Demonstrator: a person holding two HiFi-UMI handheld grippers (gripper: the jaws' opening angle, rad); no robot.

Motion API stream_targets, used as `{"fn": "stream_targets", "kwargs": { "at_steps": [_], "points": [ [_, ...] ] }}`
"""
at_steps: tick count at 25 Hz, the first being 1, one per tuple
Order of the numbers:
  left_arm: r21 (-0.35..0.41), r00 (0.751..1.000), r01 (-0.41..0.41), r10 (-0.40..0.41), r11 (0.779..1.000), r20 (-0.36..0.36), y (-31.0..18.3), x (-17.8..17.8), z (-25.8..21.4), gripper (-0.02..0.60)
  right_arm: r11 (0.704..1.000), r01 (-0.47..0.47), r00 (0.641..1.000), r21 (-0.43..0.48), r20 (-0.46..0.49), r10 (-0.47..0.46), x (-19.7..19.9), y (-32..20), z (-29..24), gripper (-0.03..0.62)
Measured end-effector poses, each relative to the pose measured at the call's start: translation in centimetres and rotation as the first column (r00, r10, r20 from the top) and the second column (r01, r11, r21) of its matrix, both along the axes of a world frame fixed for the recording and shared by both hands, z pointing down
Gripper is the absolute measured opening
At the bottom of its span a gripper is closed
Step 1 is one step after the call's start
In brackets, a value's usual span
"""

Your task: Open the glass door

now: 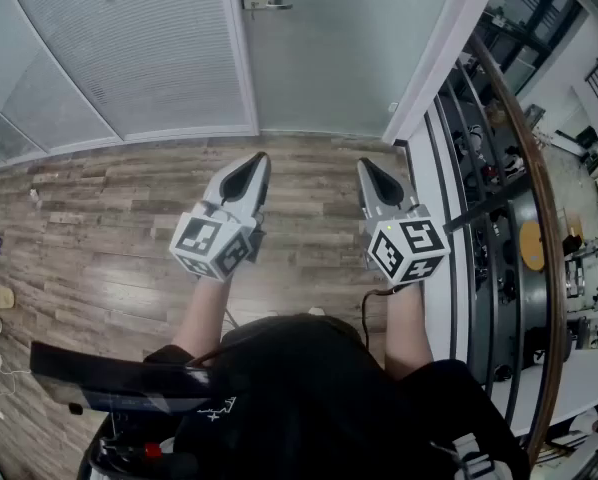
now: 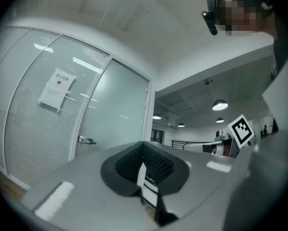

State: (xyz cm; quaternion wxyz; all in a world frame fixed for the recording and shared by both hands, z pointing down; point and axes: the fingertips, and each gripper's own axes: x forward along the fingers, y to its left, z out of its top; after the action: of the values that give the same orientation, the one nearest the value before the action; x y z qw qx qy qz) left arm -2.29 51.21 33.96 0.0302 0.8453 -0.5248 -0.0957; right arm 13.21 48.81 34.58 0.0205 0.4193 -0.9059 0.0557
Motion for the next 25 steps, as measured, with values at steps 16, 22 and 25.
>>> {"fn": "stream_targets", "kwargs": {
  "at_steps": [16, 22, 25],
  "points": [
    [0.007, 1.000, 0.004, -0.004, 1.000, -0.010, -0.6, 0.7, -0.2, -0.002, 1.000, 0.013, 0.999, -0.011, 0.040, -0.013, 0.9, -0.5, 0.0, 0.002],
    [0.003, 1.000, 0.004, -0.004, 1.000, -0.016, -0.6, 1.2, -0.1, -0.002, 1.000, 0.015, 0.998, -0.014, 0.061, -0.014, 1.5, -0.8, 0.0, 0.002],
    [-0.002, 1.000, 0.005, -0.005, 1.000, -0.014, -0.7, 1.5, 0.0, -0.002, 1.000, 0.024, 0.998, -0.016, 0.061, -0.023, 1.6, -0.9, 0.1, 0.002]
  ]
}}
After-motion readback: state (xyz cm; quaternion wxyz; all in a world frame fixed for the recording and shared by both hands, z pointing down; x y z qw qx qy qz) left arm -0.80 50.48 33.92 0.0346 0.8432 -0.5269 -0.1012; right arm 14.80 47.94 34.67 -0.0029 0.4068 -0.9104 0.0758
